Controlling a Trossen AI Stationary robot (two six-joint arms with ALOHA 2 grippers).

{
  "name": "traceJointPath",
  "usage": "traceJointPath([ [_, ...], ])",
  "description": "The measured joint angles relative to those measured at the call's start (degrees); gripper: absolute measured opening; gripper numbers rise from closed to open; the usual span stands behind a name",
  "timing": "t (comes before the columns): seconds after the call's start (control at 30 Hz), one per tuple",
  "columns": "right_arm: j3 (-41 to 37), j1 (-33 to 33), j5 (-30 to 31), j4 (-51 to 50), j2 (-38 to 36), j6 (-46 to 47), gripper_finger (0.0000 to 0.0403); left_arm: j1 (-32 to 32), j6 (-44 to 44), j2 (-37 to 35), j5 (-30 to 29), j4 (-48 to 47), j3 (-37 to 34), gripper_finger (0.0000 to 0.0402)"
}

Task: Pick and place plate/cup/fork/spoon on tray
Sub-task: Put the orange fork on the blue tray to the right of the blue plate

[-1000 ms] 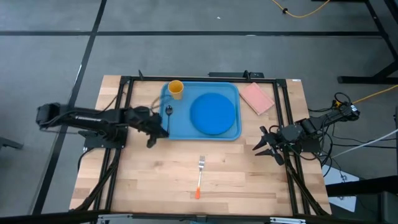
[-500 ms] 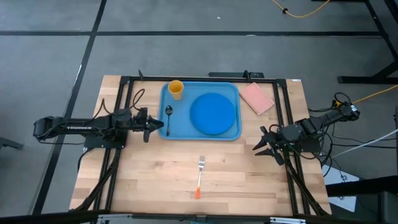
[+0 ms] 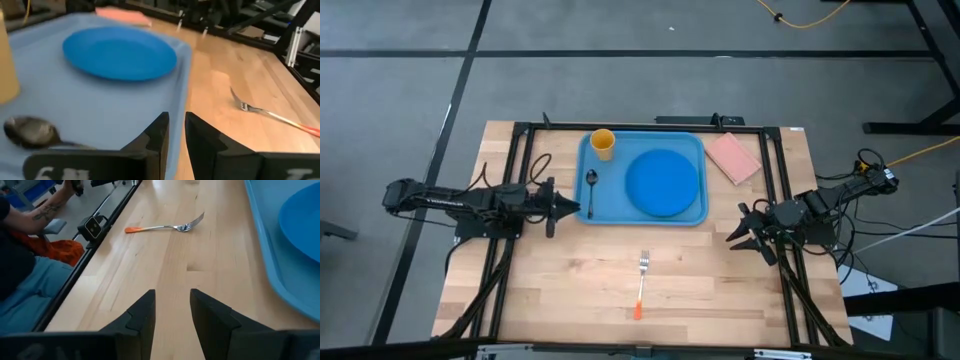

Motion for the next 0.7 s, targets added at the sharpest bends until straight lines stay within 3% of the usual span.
traceJointPath([
  [0.13, 0.0, 0.0, 0.1, 0.0, 0.0, 4.0, 0.0127, 0.0, 3.1, -2.8, 0.7, -0.1, 0.0, 0.0055],
  [0.27, 0.0, 0.0, 0.1, 2.5, 0.0, 4.6, 0.0127, 0.0, 4.3, -6.2, 5.0, -0.9, 0.0, 0.0055],
  [0.37, 0.0, 0.0, 0.1, 9.0, 0.0, 4.2, 0.0127, 0.6, 4.4, -8.4, 7.7, -2.0, 0.3, 0.0055],
  [0.53, 0.0, 0.0, 0.5, 22.8, 0.0, 7.2, 0.0127, 2.9, 5.7, -11.3, 7.0, -7.0, 2.1, 0.0055],
  [0.7, 0.0, 0.0, 0.6, 33.2, 0.0, 2.8, 0.0127, 4.3, 5.7, -12.6, 7.3, -8.3, 2.5, 0.0055],
])
